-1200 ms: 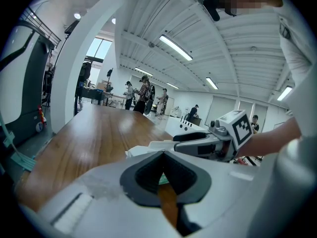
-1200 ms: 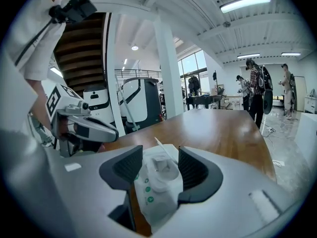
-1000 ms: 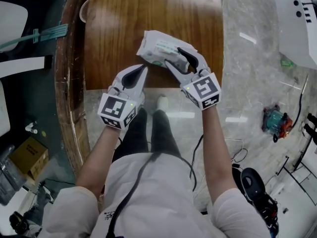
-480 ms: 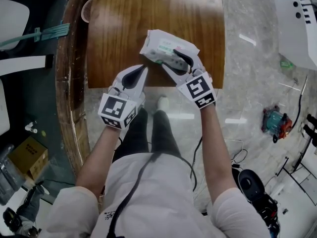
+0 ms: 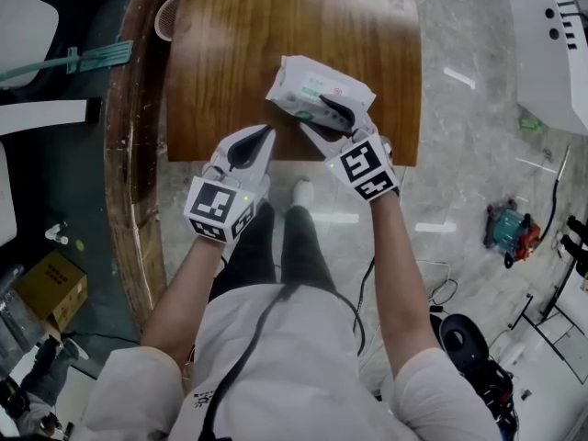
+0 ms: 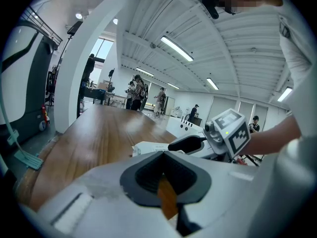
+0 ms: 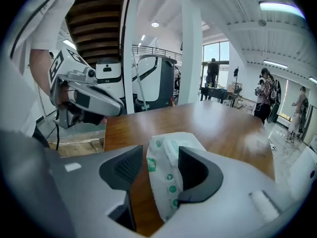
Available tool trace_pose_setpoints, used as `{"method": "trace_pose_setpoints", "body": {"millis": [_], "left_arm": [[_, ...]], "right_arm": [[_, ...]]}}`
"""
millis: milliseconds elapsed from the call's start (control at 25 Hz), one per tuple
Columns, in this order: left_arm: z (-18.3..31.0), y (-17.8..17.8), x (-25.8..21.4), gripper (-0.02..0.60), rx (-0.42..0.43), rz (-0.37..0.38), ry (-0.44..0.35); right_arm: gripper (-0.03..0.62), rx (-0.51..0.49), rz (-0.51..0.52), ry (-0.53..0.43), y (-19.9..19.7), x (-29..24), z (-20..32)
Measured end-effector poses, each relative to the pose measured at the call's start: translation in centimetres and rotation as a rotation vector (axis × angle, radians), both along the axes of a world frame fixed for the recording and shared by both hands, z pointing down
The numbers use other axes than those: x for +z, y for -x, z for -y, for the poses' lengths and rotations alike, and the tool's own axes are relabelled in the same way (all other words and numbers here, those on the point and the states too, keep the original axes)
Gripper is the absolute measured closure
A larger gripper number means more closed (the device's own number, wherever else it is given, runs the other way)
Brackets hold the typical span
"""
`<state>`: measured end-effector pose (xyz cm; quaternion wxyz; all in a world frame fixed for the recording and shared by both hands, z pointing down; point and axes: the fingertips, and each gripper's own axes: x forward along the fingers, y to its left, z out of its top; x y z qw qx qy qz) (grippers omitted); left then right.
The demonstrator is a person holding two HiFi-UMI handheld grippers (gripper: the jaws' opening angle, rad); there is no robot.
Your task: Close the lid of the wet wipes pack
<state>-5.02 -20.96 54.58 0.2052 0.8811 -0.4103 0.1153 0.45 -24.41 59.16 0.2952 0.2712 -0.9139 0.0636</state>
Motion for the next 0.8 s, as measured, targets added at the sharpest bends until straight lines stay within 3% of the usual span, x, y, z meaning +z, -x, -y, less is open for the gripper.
{"method": "trace_pose_setpoints", "body": {"millis": [560,800], "left_arm": [[-0.4,0.7,-0.7,0.578,-0.005,0.003,-0.012],[-1.1,0.6,-1.7,0.577,-0.004,0.007,-0.024]], "right_arm": [[0.372,-0.021,-0.132,0.043,0.3,1.8,-0.4],[0.389,0.067,-0.002,0.045,0.0,0.1,-0.2]]}}
